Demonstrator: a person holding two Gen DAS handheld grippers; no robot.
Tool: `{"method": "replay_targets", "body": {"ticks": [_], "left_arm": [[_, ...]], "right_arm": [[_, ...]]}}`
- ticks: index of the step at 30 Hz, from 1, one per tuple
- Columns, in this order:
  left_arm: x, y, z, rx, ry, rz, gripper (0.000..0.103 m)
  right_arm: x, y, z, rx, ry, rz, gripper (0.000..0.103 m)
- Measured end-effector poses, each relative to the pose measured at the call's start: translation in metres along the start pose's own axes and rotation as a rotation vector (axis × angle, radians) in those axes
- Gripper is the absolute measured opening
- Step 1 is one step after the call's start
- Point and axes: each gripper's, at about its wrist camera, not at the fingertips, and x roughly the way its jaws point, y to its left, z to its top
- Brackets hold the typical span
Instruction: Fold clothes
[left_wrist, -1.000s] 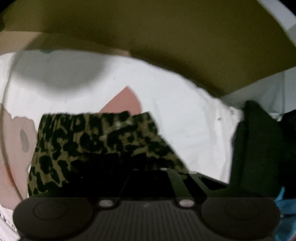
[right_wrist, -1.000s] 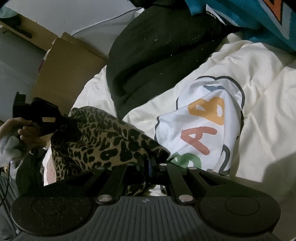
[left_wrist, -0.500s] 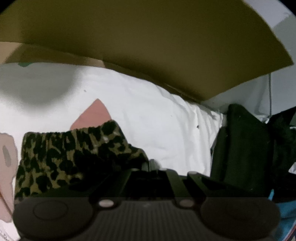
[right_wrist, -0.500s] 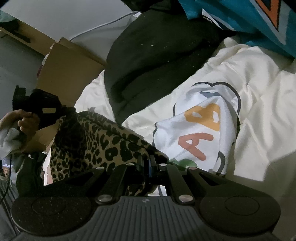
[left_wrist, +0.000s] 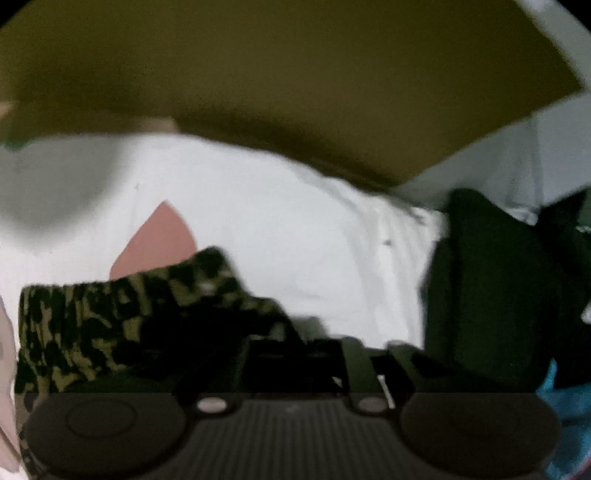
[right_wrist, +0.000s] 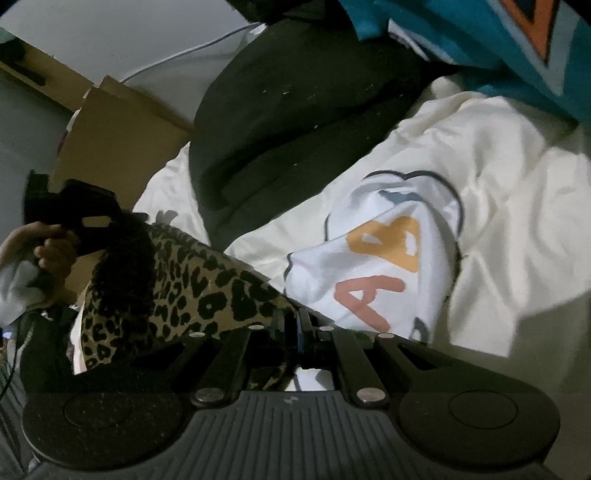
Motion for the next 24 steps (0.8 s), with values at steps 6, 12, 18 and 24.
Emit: {"method": "replay_targets", "body": {"ticks": [6, 12, 18, 24], "left_arm": [[-0.020, -0.002, -0.015, 0.172, 0.023, -0.010, 0.028], [-0.016, -0.008, -0.050, 0.341, 0.072, 0.002, 0.024], [0.001, -0.028, -0.088, 0.558, 0.099, 0.001, 0.021], [0.013, -0.045, -0.092, 0.655, 0.088, 0.012, 0.018]], "right_arm": [[-0.016, 0.006, 0.003, -0.048, -0.045, -0.037, 0.009], [-0.023, 0.021, 0.008, -0.105, -0.082, -0.010, 0.009], [-0.011, 0.040, -0.006, -0.146, -0.040, 0.019, 0.009], [0.000, 0.050, -0.024, -0.156, 0.018, 0.016, 0.009]]}}
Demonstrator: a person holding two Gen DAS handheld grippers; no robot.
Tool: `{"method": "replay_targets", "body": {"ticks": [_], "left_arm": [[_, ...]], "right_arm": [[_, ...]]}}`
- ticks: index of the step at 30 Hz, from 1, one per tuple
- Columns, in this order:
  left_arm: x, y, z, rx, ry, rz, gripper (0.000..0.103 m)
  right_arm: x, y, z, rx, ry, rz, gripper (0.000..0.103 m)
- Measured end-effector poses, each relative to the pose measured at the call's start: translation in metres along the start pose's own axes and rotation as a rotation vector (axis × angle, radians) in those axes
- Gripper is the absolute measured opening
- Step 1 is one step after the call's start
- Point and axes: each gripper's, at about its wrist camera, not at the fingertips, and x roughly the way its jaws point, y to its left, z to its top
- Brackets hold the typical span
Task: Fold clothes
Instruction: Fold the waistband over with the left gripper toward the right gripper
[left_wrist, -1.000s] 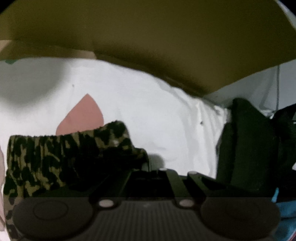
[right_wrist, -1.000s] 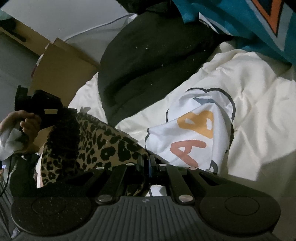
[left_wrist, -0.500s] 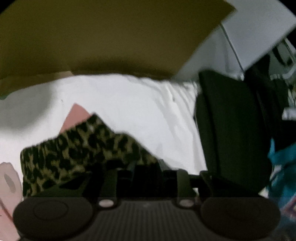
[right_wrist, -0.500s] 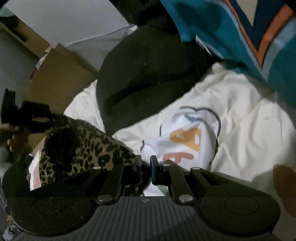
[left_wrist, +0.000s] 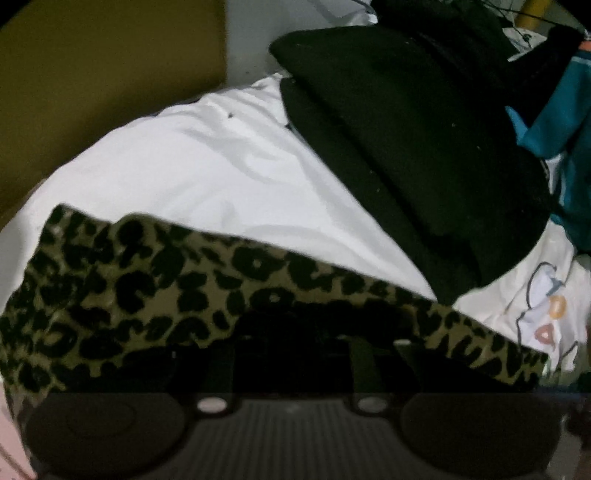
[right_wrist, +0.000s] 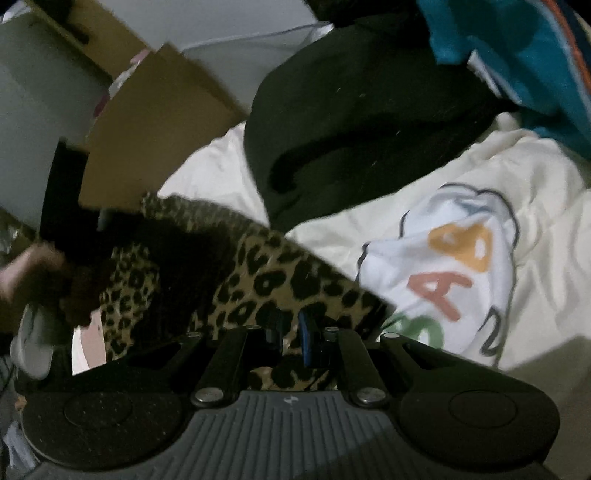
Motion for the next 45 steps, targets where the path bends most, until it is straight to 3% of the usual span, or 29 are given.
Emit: {"method": "replay_targets", "body": {"ticks": [5, 8, 14, 18, 26, 32, 40, 43, 45], "left_arm": [[0.009, -0.008, 0.015, 0.004, -0.015, -0.012, 0.007], [0.016, -0.016, 0.019, 0.023, -0.018, -0.002, 0.005], [0.014, -0.013, 0.021, 0.002, -0.019, -0.016, 0.006], [0.000, -0.012, 0.018, 0.002, -0.037, -0.025, 0.006], [-0.029, -0.025, -0.016, 0.089, -0.044, -0.060, 0.007], [-0.004, -0.042, -0.026, 0.134, 0.009, -0.028, 0.008], [0.008, -0.047, -0.013, 0.121, 0.002, 0.004, 0.003], [0.011, -0.047, -0.005, 0.097, -0.010, 0.014, 0.002], [0.013, -0.049, 0.001, 0.082, -0.012, 0.026, 0.002]], "right_arm": [[0.005, 0.000, -0.006, -0.008, 0.014, -0.030, 0.010], [0.007, -0.002, -0.006, -0.019, 0.009, -0.057, 0.013], [0.014, -0.006, -0.005, -0.054, 0.007, -0.108, 0.004], [0.017, -0.008, -0.003, -0.059, 0.003, -0.126, 0.004], [0.017, -0.002, -0.002, -0.076, -0.016, -0.168, 0.004], [0.022, -0.004, 0.000, -0.013, -0.029, -0.176, 0.004], [0.021, -0.002, -0.001, 0.058, -0.045, -0.203, 0.004], [0.019, 0.005, 0.001, 0.044, -0.029, -0.202, 0.011], [0.017, 0.012, 0.002, 0.014, -0.026, -0.191, 0.023]]}}
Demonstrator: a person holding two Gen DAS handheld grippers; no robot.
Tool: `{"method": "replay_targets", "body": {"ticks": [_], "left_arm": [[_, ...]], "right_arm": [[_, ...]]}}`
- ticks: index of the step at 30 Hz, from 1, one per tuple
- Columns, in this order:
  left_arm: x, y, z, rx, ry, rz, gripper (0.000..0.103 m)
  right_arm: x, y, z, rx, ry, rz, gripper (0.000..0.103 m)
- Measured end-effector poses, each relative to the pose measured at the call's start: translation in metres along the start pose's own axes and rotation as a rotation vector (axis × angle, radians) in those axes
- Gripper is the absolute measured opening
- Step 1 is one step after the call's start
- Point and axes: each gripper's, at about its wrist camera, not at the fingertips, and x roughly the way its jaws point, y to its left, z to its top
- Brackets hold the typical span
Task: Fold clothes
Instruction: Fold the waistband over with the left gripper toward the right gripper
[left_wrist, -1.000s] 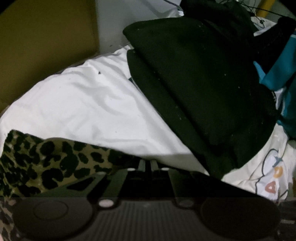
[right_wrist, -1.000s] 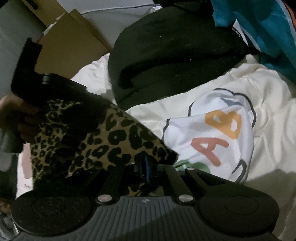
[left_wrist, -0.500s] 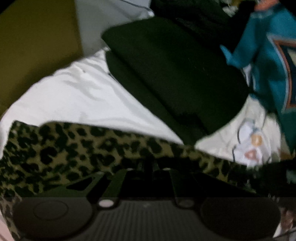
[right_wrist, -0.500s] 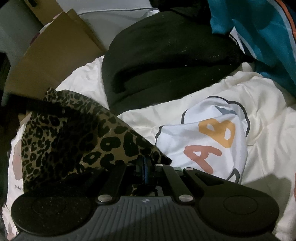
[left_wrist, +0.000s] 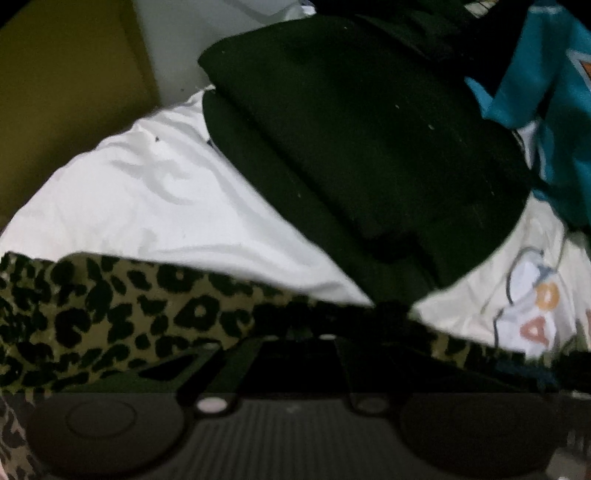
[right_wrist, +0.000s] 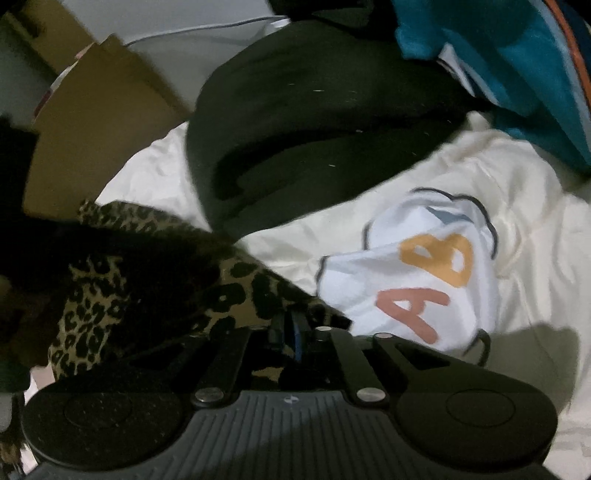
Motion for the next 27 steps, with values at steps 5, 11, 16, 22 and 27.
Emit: {"method": "replay_targets", "body": {"ticks": [5, 11, 16, 22, 27], "left_arm": [[-0.003, -0.006, 0.011, 0.010, -0.019, 0.019, 0.002], [-0.035, 0.022, 0.000, -0.020, -0.075, -0.015, 0.006], [-0.062, 0.044, -0.028, -0.031, -0.096, -0.015, 0.006], [-0.091, 0.061, -0.077, -0.046, -0.102, -0.020, 0.006], [-0.107, 0.065, -0.117, -0.044, -0.131, -0.037, 0.007]], "right_arm": [[-0.012, 0.017, -0.004, -0.082, -0.024, 0.046, 0.033], [-0.016, 0.020, -0.008, -0.103, -0.020, 0.104, 0.033], [-0.019, 0.019, -0.012, -0.119, -0.018, 0.133, 0.034], [-0.021, 0.033, -0.020, -0.193, -0.015, 0.128, 0.037], [-0.017, 0.052, -0.030, -0.296, 0.008, 0.156, 0.037]]}}
